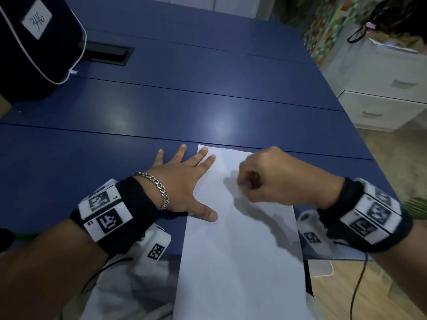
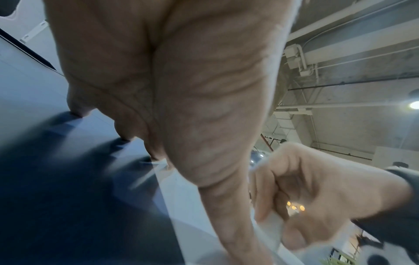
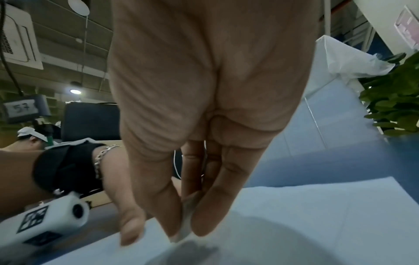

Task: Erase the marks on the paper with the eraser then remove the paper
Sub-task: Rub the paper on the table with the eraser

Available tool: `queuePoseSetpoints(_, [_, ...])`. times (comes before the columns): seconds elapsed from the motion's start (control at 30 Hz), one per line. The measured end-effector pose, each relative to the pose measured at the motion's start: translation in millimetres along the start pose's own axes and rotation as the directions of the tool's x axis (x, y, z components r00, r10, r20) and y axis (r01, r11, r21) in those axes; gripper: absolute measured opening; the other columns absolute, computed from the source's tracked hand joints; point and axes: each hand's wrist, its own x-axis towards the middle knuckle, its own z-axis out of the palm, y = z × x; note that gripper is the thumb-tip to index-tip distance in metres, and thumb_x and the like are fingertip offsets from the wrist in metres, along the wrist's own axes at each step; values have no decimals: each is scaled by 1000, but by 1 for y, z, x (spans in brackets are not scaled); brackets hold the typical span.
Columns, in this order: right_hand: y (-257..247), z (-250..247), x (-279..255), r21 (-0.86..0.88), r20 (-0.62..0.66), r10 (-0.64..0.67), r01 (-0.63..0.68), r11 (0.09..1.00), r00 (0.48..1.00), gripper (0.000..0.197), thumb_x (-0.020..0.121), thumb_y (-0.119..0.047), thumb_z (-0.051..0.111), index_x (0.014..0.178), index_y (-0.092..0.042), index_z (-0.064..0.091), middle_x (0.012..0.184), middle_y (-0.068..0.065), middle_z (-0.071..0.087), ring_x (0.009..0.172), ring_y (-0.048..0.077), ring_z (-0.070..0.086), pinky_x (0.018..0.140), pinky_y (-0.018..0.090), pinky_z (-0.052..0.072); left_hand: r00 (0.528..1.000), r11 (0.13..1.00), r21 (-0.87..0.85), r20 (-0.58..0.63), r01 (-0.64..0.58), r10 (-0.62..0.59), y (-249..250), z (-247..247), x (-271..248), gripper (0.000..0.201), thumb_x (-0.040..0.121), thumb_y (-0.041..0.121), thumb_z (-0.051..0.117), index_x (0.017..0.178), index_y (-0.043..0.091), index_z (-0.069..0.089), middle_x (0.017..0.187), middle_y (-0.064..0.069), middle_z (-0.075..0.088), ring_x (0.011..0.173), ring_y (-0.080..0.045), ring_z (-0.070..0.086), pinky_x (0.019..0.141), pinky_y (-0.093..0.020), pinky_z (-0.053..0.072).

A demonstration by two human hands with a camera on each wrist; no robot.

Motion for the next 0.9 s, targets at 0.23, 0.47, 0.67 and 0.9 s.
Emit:
queuePoseSetpoints(0.23, [-5,22,-20,2,24,41,-41,999,999,3,88,-26,66,86,-28,68,82,-15,61,79,0,55,72,30,54,998,996,-68,-25,-55,54,-8,1,-13,144,58,98,60,158,38,-26,164,14,-37,152,-24,-32,124,-63,-7])
queuePoseSetpoints(0.47, [-8,8,-2,68,106,46,-53,996,993,10,86,-22,73,93,-29,74,85,-16,70,81,0,62,74,24,55,999,997,76,-2,-34,34,-11,11,-18,150,48,104,56,155,42,-30,161,20,-39,153,-24,-32,121,-70,-6])
queuePoseSetpoints(0.67, [-13,16,38,110,-71,-24,32,993,997,16,89,-23,76,103,-22,81,84,-15,74,70,2,64,69,3,45,1000,998,53,1,-17,17,-11,12,-18,155,45,104,58,155,41,-31,162,22,-37,152,-25,-33,119,-72,-8])
queuePoseSetpoints(0.9, [-30,27,32,30,5,-109,109,994,994,6,82,-27,75,85,-22,76,80,-9,71,69,9,62,65,18,48,1000,999,48,8,-15,14,-12,12,-16,155,45,104,59,155,42,-31,161,23,-38,153,-25,-32,119,-73,-5])
